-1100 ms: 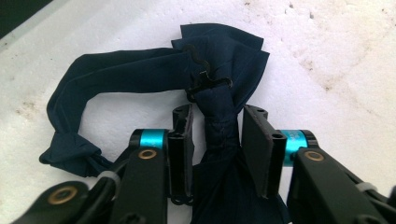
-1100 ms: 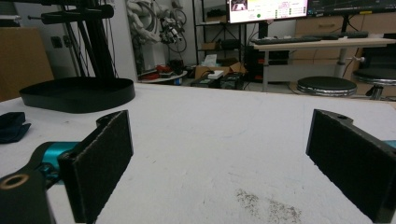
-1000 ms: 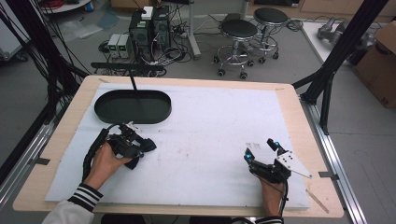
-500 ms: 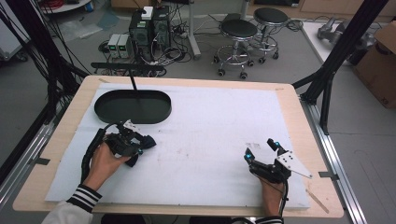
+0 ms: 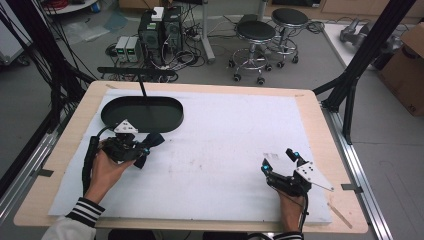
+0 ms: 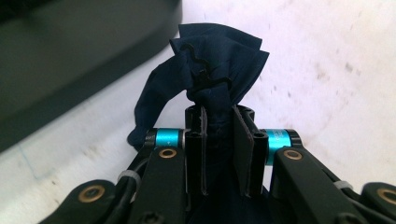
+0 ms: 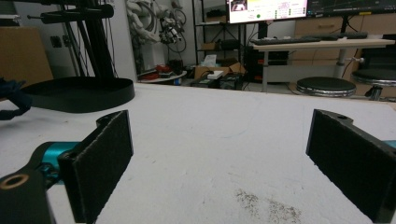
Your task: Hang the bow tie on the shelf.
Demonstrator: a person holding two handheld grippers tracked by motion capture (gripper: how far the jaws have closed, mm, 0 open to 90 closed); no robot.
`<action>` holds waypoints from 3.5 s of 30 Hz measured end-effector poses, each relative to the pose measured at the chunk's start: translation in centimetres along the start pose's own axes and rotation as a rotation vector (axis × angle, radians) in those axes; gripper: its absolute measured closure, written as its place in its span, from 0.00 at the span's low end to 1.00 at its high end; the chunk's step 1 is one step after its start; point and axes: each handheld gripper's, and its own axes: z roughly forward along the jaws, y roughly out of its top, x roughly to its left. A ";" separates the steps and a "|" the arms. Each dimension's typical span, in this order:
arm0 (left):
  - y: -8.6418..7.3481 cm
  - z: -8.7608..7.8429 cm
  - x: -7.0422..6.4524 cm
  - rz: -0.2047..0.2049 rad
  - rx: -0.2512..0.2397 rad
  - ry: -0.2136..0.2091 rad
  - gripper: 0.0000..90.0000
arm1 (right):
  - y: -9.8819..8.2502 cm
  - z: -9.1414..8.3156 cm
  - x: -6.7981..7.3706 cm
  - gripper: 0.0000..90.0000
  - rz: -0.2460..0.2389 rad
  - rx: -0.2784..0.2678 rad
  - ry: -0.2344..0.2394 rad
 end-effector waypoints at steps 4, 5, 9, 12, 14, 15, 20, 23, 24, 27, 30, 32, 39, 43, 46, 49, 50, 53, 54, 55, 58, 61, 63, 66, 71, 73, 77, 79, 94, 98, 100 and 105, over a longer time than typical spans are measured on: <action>0.4 -0.7 0.2 -0.018 -0.073 -0.003 0.84 | 0.0 0.0 0.0 0.07 0.002 -0.001 -0.001; 0.5 -0.8 0.3 -0.023 -0.083 -0.003 0.84 | 0.0 0.0 0.0 0.07 -0.002 -0.004 -0.002; 0.9 -1.4 0.6 -0.045 -0.147 -0.005 0.84 | 0.0 0.0 0.0 0.07 0.000 -0.001 0.000; 1.3 -1.9 0.9 -0.055 -0.178 -0.001 0.84 | 0.0 0.0 0.0 0.07 -0.002 -0.004 -0.002; 1.6 -2.2 1.1 -0.072 -0.203 -0.007 0.84 | 0.0 0.0 0.0 0.07 -0.002 -0.004 -0.002; 1.7 -2.3 1.3 -0.077 -0.212 -0.013 0.84 | 0.0 0.0 0.0 0.07 -0.002 -0.004 -0.002; 2.4 -3.1 2.2 -0.117 -0.274 -0.030 0.84 | 0.0 0.0 0.0 0.07 0.002 -0.001 -0.001; 2.7 -3.5 3.0 -0.148 -0.307 -0.046 0.84 | 0.0 0.0 0.0 0.07 0.003 0.000 -0.001; 2.8 -3.6 3.1 -0.149 -0.313 -0.048 0.84 | 0.0 0.0 0.0 0.07 0.002 -0.001 -0.001; 3.2 -4.0 3.6 -0.163 -0.340 -0.044 0.84 | 0.0 0.0 0.0 0.07 0.000 0.000 -0.002; 3.8 -4.4 4.1 -0.171 -0.368 -0.044 0.84 | 0.0 0.0 0.0 0.07 -0.005 -0.005 -0.003; 4.2 -4.6 4.4 -0.177 -0.387 -0.046 0.84 | 0.0 0.0 0.0 0.07 0.003 -0.001 -0.001; 5.5 -5.2 4.9 -0.191 -0.429 -0.030 0.84 | 0.0 0.0 -0.1 0.07 -0.005 -0.005 -0.003; 6.2 -5.4 4.9 -0.194 -0.458 -0.014 0.84 | 0.0 0.0 -0.1 0.07 -0.004 -0.006 -0.002; 6.7 -5.5 5.0 -0.192 -0.480 -0.005 0.84 | 0.0 0.0 -0.1 0.07 -0.005 -0.005 -0.003; 7.2 -5.5 5.3 -0.190 -0.494 0.001 0.84 | 0.0 0.0 -0.1 0.07 -0.005 -0.006 -0.003; 7.3 -5.5 5.4 -0.194 -0.502 0.002 0.84 | 0.0 0.0 -0.1 0.07 -0.005 -0.006 -0.003; 7.7 -5.4 5.7 -0.188 -0.497 0.016 0.84 | 0.0 0.0 0.0 0.07 0.004 0.000 -0.002; 7.8 -5.4 5.8 -0.182 -0.498 0.017 0.84 | 0.0 0.0 0.0 0.07 0.001 -0.002 -0.002; 7.9 -5.4 5.8 -0.182 -0.500 0.019 0.84 | 0.0 0.0 -0.1 0.07 -0.005 -0.006 -0.003; 8.4 -5.4 6.0 -0.168 -0.501 0.031 0.84 | 0.0 0.0 0.0 0.07 0.004 0.000 -0.003; 8.9 -5.2 6.3 -0.161 -0.497 0.035 0.84 | 0.0 0.0 0.0 0.07 0.004 0.001 -0.003; 9.1 -4.9 6.5 -0.153 -0.488 0.044 0.84 | 0.0 0.0 0.0 0.07 -0.001 -0.003 -0.004; 9.4 -4.5 6.9 -0.164 -0.488 0.041 0.85 | 0.0 0.0 0.0 0.07 0.001 -0.002 -0.003; 9.9 -3.7 7.3 -0.148 -0.481 0.062 0.85 | 0.0 0.0 0.0 0.07 0.003 0.000 -0.004; 10.1 -3.6 7.6 -0.152 -0.485 0.057 0.85 | 0.0 0.0 0.0 0.07 0.003 0.000 -0.004; 10.7 -2.8 7.7 -0.141 -0.484 0.060 0.85 | 0.0 0.0 0.0 0.07 -0.001 -0.005 -0.004; 10.8 -2.4 7.7 -0.139 -0.485 0.062 0.85 | 0.0 0.0 0.0 0.07 0.001 -0.001 -0.005; 11.4 0.5 7.3 -0.114 -0.451 0.080 0.85 | 0.0 0.0 -0.1 0.07 0.007 -0.008 -0.004; 11.4 1.1 7.2 -0.105 -0.443 0.081 0.85 | 0.0 0.0 -0.1 0.07 0.010 -0.008 -0.004; 11.4 1.3 7.2 -0.104 -0.439 0.085 0.85 | 0.0 -0.1 -0.1 0.07 0.012 -0.006 -0.004; 11.2 1.9 7.2 -0.101 -0.430 0.093 0.85 | 0.0 0.0 -0.2 0.07 0.008 -0.010 -0.006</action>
